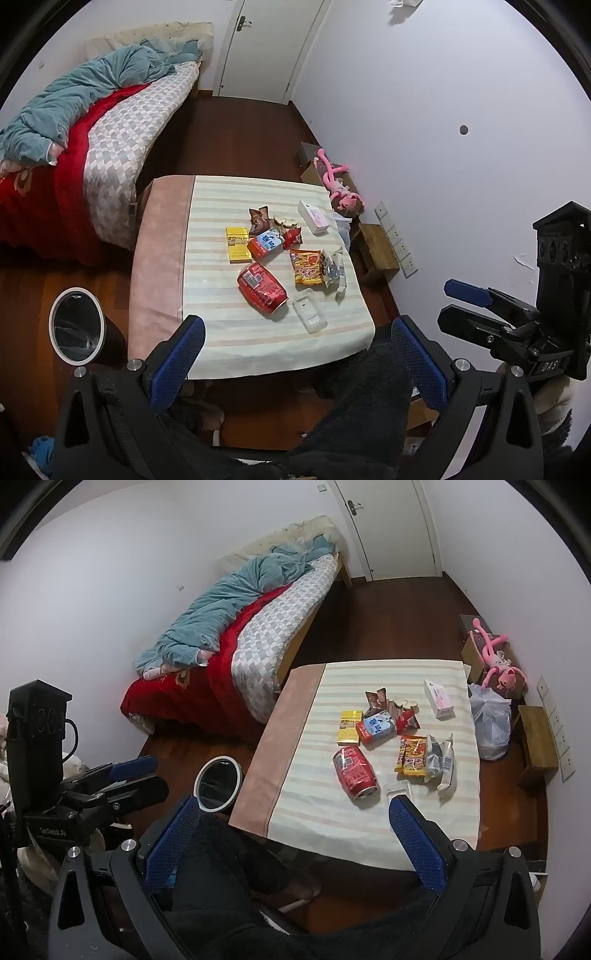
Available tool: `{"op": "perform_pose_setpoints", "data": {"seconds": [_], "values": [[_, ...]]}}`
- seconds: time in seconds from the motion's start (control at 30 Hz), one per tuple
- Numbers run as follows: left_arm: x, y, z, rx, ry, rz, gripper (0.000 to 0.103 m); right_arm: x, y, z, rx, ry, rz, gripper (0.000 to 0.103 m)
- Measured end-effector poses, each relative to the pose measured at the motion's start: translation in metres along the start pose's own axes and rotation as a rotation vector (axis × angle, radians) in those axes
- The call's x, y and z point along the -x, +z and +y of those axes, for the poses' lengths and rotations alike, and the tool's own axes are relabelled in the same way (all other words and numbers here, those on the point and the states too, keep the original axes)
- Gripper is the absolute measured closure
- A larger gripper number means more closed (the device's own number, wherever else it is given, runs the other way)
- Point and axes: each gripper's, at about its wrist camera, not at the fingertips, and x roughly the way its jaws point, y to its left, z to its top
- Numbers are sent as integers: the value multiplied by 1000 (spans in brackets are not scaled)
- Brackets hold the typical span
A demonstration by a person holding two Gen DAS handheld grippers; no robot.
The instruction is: Collect trash
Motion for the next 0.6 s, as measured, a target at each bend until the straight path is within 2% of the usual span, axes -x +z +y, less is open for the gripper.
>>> {"op": "perform_pose_setpoints", "data": {"seconds": [0.6], "values": [[6, 2, 7, -9, 7, -5, 0, -5, 1, 4, 3, -15, 9, 0]]}}
